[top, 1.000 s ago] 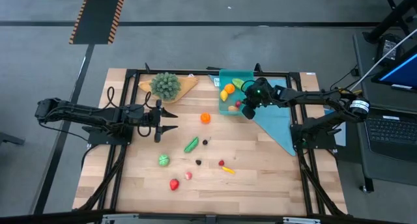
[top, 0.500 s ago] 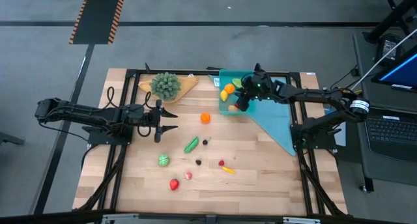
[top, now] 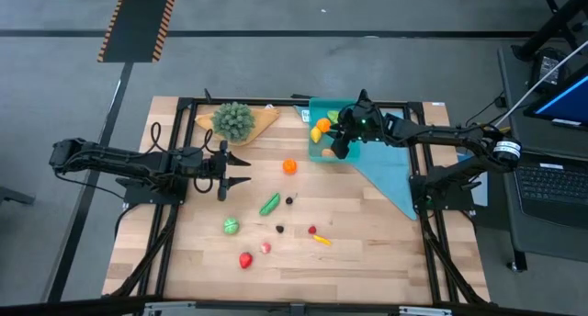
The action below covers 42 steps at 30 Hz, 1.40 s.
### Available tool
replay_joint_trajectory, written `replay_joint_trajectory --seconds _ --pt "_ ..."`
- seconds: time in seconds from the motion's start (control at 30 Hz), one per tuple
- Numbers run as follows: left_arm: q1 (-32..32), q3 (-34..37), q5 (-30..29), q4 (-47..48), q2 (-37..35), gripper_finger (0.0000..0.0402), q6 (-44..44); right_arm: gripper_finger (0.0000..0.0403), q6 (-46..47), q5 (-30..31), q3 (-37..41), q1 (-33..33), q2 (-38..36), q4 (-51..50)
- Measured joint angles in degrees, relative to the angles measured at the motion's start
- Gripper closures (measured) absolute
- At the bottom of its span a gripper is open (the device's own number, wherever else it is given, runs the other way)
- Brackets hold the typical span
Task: Pick and placing Produce into tupperware
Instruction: Put the green cabbage into the blue bin
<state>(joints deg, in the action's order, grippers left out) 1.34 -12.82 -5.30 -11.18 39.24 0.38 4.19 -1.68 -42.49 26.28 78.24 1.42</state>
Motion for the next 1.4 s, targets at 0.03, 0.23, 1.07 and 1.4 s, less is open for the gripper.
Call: replay_joint_trajectory --seconds 0.03,0.23,1.07,1.4 --pt "0.0 0.0 0.0 0.0 0.0 0.0195 0.0 0.0272 0.1 0.0 0.0 -0.1 0.0 0.0" --pt "0.0 0.0 0.0 0.0 0.0 0.0195 -0.2 0.0271 -1.8 0.0 0.0 -0.6 0.0 0.2" --pt "0.0 -0.1 0.7 0.2 -1.7 0.0195 -0.2 0.0078 -5.7 -0.1 0.7 -5.2 0.4 2.7" --pt "-3.9 -3.9 4.2 14.3 -11.7 0.0195 -1.3 0.0048 -1.3 -0.1 0.7 -5.2 0.4 2.6"
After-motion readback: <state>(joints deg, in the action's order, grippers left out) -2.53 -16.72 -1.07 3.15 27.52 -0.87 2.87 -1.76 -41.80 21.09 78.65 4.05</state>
